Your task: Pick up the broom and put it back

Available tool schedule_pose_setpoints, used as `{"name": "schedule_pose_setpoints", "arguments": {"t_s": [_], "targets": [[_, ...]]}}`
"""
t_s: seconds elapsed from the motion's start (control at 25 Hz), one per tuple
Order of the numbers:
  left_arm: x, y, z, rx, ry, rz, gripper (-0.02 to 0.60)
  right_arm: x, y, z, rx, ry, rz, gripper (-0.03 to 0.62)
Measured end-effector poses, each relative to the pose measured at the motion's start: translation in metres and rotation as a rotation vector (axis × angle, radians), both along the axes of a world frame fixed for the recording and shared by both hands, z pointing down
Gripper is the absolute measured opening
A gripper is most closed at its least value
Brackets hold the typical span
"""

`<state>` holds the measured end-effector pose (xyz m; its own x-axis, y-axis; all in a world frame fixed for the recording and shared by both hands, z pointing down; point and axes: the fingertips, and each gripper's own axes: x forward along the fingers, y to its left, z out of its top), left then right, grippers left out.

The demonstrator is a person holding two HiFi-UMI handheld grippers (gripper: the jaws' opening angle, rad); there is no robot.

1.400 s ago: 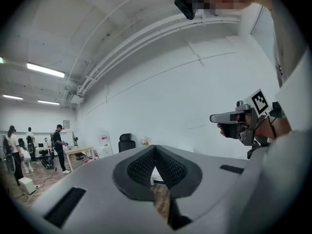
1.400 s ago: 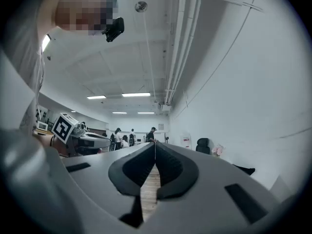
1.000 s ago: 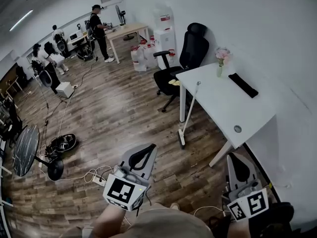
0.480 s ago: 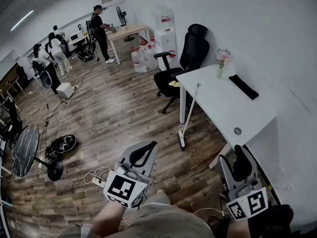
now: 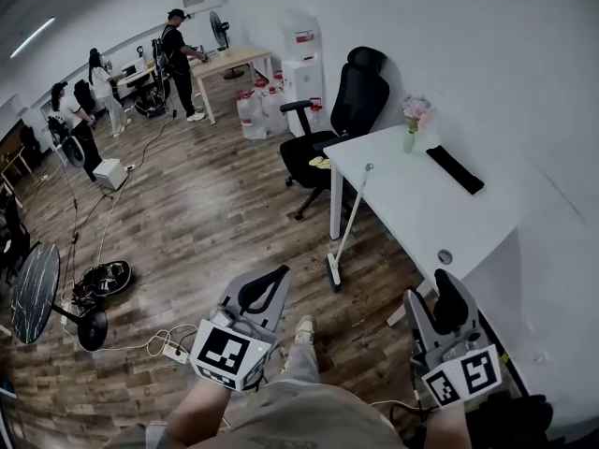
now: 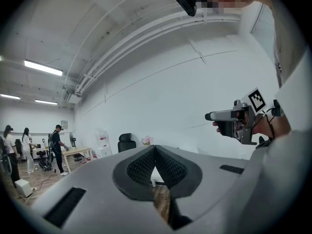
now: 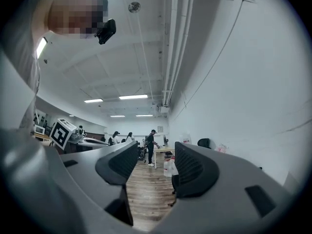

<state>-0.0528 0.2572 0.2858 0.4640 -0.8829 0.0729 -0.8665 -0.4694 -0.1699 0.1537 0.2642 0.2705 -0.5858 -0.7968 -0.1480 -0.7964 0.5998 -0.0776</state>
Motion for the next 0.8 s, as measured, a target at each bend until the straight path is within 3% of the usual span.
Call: {"name": "schedule_pose_setpoints", "arguments": {"t_s": [0.52,0.8], "targets": [[-0.03,-0.151,0.014,-0.036,0.003,0.051,0.017,-0.035,-0.152,0.027,-0.103,0.068,0.042,0.247],[-0.042,-0.254,0.03,-0.104,-0.012,0.113,0.015,-0.056,-0.255,0.055,-0.203,0.073,0.081,0.247]]}}
